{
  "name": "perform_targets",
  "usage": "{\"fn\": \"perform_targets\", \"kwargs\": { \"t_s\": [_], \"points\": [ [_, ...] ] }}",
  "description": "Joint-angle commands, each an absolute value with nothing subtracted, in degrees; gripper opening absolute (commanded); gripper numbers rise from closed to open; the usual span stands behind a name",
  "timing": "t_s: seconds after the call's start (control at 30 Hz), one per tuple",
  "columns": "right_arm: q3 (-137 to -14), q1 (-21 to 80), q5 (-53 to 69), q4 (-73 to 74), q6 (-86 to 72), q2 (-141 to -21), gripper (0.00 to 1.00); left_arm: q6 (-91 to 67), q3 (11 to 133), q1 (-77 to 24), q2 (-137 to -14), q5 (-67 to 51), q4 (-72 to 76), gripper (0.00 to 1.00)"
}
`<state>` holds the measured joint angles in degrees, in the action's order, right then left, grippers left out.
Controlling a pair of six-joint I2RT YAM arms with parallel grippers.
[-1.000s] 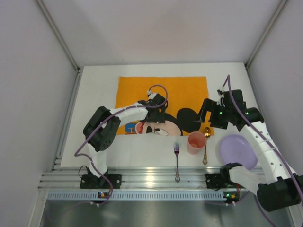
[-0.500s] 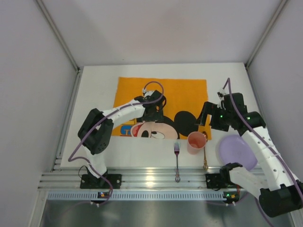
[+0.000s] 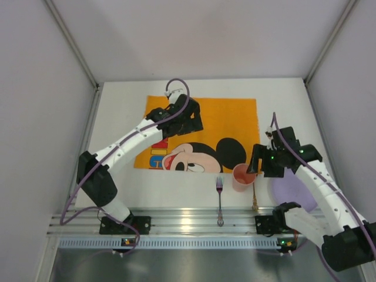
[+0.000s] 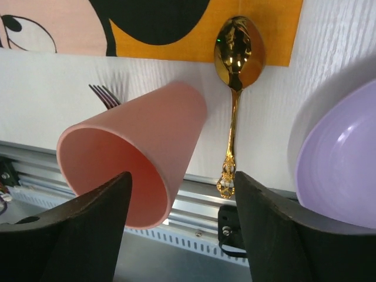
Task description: Set the dinner table for one person
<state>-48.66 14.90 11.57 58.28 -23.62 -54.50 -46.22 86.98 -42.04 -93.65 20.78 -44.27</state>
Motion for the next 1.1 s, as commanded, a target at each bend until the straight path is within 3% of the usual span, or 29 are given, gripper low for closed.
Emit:
{"fn": "perform_targets", "kwargs": {
  "t_s": [0.0, 0.03, 0.07, 0.13, 0.17, 0.27, 0.43, 0.63, 0.97, 1.07],
  "points": [
    [-48.1, 15.7, 11.4, 57.7, -22.9, -55.1, 0.69, -47.0, 85.0, -42.1, -91.1, 22.5, -46.0, 0.98],
    [-47.9, 15.7, 11.5, 57.4, -23.1, -55.6, 0.61, -47.0, 84.1, -42.0, -90.9, 22.6, -46.1, 0.99],
    [-47.8, 15.7, 11.8, 57.1, -23.0, -56.7, 0.43, -47.0, 83.8, -42.0, -90.7, 22.6, -46.0, 0.98],
    [-48.0, 16.3, 11.5, 56.6, -22.9, -58.1, 0.26, -47.0, 82.9, -42.0, -90.4, 22.7, -46.0, 0.98],
    [-48.9, 16.8, 11.1, 56.3, -22.8, -59.6, 0.12, -46.9, 82.6, -42.0, -90.3, 22.8, -45.9, 0.98],
    [-54.3, 17.8, 9.9, 56.8, -21.9, -63.5, 0.0, -46.3, 82.1, -42.1, -90.1, 23.3, -45.9, 0.99],
    [-73.0, 17.8, 5.8, 62.2, -19.2, -71.4, 0.0, -44.1, 82.1, -41.9, -89.5, 23.6, -46.1, 0.99],
    [-99.5, 17.7, -4.2, 67.4, -16.9, -88.8, 0.0, -41.4, 83.1, -42.0, -87.7, 21.7, -45.9, 0.99],
    [-143.3, 13.5, -8.1, 73.0, -21.7, -127.5, 0.0, -38.0, 78.1, -41.7, -81.7, 15.7, -43.9, 0.98],
    [-142.7, 12.2, -9.0, 72.4, -23.8, -130.7, 0.0, -38.5, 75.2, -41.7, -79.6, 14.9, -43.0, 0.99]
  ]
}}
